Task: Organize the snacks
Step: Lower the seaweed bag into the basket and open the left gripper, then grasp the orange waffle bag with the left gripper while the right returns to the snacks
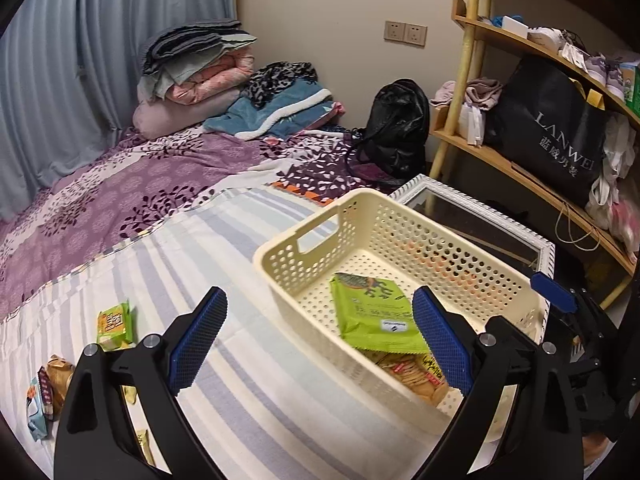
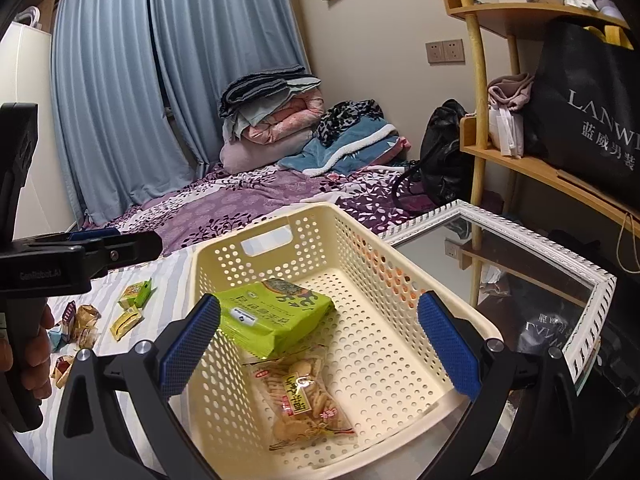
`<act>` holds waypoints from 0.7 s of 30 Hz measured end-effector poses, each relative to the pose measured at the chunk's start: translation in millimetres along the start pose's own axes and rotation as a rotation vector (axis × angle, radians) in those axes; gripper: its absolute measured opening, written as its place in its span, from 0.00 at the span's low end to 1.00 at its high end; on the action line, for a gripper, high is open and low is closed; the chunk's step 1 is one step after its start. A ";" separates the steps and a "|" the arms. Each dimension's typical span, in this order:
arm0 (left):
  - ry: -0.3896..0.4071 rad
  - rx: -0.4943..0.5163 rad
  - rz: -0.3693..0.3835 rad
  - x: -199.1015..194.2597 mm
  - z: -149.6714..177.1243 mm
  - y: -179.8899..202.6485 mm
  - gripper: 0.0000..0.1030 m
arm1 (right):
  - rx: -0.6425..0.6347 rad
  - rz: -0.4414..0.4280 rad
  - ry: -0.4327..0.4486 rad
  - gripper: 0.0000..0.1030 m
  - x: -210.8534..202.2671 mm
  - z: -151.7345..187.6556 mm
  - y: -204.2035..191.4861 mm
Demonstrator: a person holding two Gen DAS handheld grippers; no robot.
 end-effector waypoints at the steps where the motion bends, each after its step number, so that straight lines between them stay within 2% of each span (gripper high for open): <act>1: 0.000 -0.004 -0.008 -1.7 0.8 -3.0 0.92 | -0.001 -0.004 0.002 0.95 -0.7 -0.7 -2.1; 3: 0.000 -0.013 -0.029 -5.3 3.5 -10.6 0.96 | -0.002 -0.011 0.005 0.95 -2.2 -1.9 -6.3; 10: -0.001 -0.046 -0.092 -21.9 14.2 -40.5 0.96 | -0.016 -0.066 0.018 0.95 -7.2 -5.9 -30.3; 21: -0.021 -0.127 -0.206 -54.2 41.0 -104.2 0.96 | -0.117 -0.239 -0.047 0.95 -10.9 14.2 -115.4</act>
Point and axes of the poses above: each gripper's, at about its wrist camera, not at the fingertips, and x roughly the way its jaws point, y to its right, z to its underside, the point moved 2 cm from there along x, roughly the way its jaws point, and after that the axes turned 11 degrees about y, right-handed, at the moved point
